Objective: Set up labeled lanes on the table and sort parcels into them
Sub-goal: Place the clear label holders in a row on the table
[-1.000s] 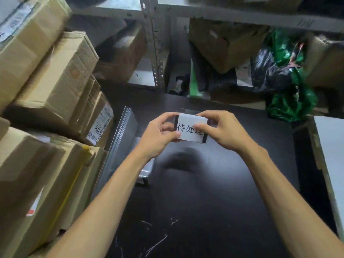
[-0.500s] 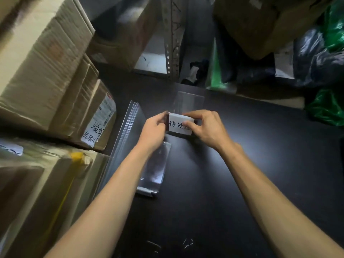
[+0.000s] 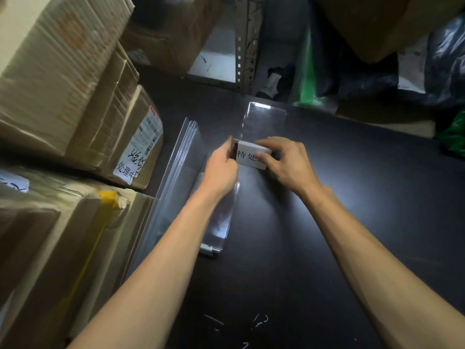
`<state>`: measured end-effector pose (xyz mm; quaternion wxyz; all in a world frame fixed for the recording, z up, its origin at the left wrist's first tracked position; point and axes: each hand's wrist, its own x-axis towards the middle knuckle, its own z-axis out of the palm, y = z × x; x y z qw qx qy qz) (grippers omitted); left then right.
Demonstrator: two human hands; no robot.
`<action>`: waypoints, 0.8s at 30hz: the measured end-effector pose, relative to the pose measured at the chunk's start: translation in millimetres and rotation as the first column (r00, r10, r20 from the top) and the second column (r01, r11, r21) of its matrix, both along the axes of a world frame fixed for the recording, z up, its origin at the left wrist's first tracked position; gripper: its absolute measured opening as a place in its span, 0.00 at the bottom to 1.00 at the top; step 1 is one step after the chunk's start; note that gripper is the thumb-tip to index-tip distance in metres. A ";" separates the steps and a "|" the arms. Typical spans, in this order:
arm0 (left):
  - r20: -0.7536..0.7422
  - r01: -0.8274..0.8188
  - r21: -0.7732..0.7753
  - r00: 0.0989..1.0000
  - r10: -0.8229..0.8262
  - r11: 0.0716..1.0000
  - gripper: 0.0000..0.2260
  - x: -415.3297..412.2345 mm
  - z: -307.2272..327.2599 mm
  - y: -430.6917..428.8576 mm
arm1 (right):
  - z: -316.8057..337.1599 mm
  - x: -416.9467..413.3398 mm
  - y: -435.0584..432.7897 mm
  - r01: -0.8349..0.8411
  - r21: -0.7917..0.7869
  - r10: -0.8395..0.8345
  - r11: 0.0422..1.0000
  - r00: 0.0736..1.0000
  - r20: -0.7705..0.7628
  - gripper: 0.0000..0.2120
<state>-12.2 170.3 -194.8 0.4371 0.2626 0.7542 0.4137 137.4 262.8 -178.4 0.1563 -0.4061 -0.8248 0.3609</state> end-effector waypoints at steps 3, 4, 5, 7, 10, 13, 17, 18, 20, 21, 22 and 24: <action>-0.036 -0.048 -0.013 0.998 0.047 0.999 0.32 0.7 -8.8 -4.7 | -5.2 -7.2 -5.1 -0.021 0.012 0.022 1.000 1.000 -0.011 0.10; -0.044 -0.055 -0.021 0.998 0.054 0.998 0.33 1.5 -5.6 -6.2 | -6.7 -9.2 -6.4 -0.019 0.012 0.019 1.000 1.000 -0.011 0.10; -0.053 -0.056 -0.025 0.997 0.055 0.998 0.33 3.6 -0.6 -7.1 | -7.6 -10.5 -7.2 -0.012 0.011 0.012 1.000 1.000 -0.013 0.11; -0.063 -0.054 -0.020 0.997 0.053 0.998 0.31 8.9 13.8 -8.2 | -8.7 -11.3 -7.9 0.000 0.014 0.000 1.000 1.000 -0.015 0.12; -0.045 -0.075 -0.018 0.996 0.074 0.997 0.31 13.7 19.8 -6.1 | -9.4 -12.5 -8.7 0.023 0.006 -0.023 1.000 1.000 -0.021 0.13; -0.028 -0.108 -0.050 0.994 0.107 0.993 0.36 14.6 18.0 -4.3 | -10.4 -18.7 -8.1 0.021 -0.007 -0.021 1.000 0.999 -0.025 0.14; -0.026 -0.129 -0.055 0.992 0.127 0.990 0.39 11.3 20.5 -4.0 | -11.4 -27.5 -7.3 0.024 -0.023 -0.024 0.999 1.000 0.004 0.15; -0.025 -0.143 -0.051 0.990 0.142 0.988 0.39 9.5 20.3 -3.8 | -11.8 -29.1 -8.1 0.031 -0.025 -0.031 0.999 1.000 0.006 0.15; -0.021 -0.159 -0.041 0.987 0.158 0.986 0.40 6.5 18.8 -3.1 | -11.3 -31.1 -8.7 0.041 -0.030 -0.041 0.999 0.999 0.002 0.15; -0.017 -0.158 -0.043 0.987 0.158 0.986 0.40 6.0 19.0 -3.2 | -11.1 -31.3 -8.3 0.040 -0.032 -0.040 0.999 0.999 0.008 0.16; -0.014 -0.156 -0.048 0.988 0.156 0.987 0.40 5.8 20.4 -4.5 | -11.0 -31.2 -7.9 0.033 -0.032 -0.032 0.999 0.999 0.021 0.17; -0.018 -0.132 -0.064 0.991 0.131 0.989 0.40 6.2 18.9 -6.8 | -9.6 -30.3 -8.6 0.029 -0.028 -0.027 0.999 0.998 0.052 0.22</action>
